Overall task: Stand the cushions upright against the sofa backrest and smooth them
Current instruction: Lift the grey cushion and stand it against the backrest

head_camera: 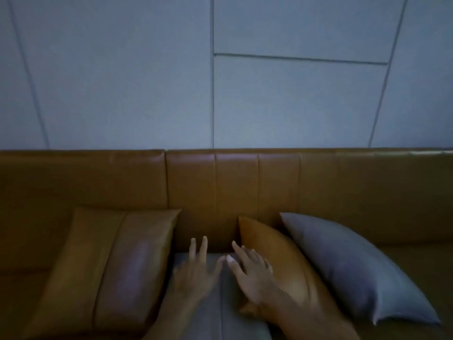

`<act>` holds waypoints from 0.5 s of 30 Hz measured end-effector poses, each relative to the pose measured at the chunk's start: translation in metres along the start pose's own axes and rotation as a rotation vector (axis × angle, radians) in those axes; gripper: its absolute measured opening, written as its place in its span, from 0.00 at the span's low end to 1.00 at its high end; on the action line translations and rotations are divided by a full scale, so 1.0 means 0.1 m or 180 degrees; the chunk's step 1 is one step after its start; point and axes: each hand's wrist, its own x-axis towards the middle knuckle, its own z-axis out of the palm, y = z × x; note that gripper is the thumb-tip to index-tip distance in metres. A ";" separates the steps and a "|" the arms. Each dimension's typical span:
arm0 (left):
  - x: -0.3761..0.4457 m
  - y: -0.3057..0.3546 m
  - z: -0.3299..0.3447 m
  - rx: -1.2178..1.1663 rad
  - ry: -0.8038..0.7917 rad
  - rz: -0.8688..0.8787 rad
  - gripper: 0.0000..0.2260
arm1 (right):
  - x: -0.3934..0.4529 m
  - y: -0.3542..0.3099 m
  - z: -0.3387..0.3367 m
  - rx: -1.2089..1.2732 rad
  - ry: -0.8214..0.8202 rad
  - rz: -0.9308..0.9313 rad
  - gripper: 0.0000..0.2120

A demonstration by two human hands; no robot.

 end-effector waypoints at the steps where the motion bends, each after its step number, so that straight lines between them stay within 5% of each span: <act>1: 0.02 -0.05 0.05 -0.0049 -0.0145 0.0007 0.36 | 0.08 -0.03 0.09 0.0119 -0.0119 -0.0086 0.31; 4: 0.30 -0.39 0.38 0.0081 -0.0508 -0.0173 0.27 | 0.39 0.00 0.53 0.0288 -0.0439 -0.0279 0.28; 8: 0.64 -0.85 0.96 0.1098 -0.0288 0.0166 0.26 | 0.77 0.09 1.10 -0.0228 -0.0770 -0.0312 0.28; 15: 1.14 -1.06 1.06 0.0339 -0.0360 -0.0164 0.28 | 1.34 0.50 1.35 -0.0699 -0.0558 0.0123 0.32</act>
